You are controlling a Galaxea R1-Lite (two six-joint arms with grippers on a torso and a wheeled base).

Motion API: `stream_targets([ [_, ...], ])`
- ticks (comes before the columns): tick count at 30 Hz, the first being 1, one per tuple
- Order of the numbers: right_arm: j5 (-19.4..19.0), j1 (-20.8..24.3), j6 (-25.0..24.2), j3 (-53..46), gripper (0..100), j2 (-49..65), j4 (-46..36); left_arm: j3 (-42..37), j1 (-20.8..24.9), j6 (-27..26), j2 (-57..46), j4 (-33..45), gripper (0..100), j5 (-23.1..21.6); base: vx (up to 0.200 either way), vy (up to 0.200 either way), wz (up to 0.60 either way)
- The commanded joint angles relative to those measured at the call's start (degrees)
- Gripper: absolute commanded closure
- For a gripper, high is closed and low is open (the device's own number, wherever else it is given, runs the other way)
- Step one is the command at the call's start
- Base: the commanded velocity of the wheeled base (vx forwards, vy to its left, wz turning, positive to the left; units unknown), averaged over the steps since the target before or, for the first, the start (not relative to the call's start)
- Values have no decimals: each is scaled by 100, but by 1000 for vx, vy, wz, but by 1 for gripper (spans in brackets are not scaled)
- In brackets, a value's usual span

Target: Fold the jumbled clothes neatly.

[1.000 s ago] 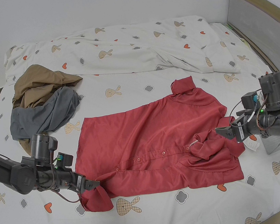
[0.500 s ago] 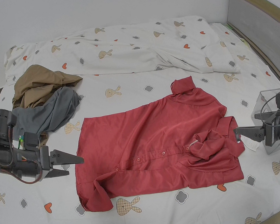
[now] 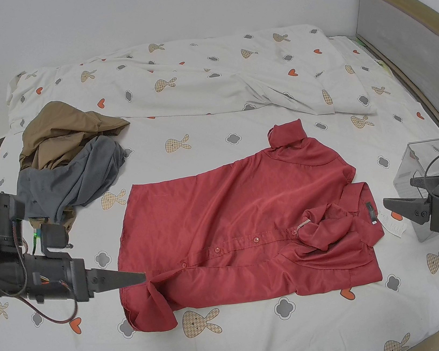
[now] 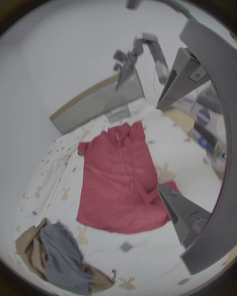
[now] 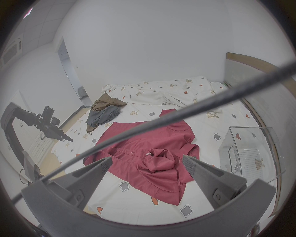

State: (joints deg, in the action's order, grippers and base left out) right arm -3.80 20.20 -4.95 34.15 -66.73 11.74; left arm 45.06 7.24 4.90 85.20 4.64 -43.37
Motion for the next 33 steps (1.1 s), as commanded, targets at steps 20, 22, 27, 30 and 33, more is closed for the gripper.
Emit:
stream_targets([
  [20, -50, 2, -41, -233, 0, 424, 13, -1553, 2334, -912, 3328, -3286, 0, 7044, 0, 0, 0],
  [22, -50, 2, -41, -233, 0, 424, 4, -1491, 2343, -903, 3275, -3286, 0, 7053, 0, 0, 0],
  [27, -42, 2, -41, -224, 0, 433, 13, -1394, 2343, -894, 3011, -3242, 0, 7053, 0, 0, 0],
  [30, -42, -7, -41, -224, 0, 424, 13, -1421, 2352, -894, 2818, -3242, 0, 7053, 0, 0, 0],
  [33, -42, -7, -41, -224, 0, 424, 4, -1482, 2361, -903, 2299, -3119, 0, 7053, 0, 0, 0],
])
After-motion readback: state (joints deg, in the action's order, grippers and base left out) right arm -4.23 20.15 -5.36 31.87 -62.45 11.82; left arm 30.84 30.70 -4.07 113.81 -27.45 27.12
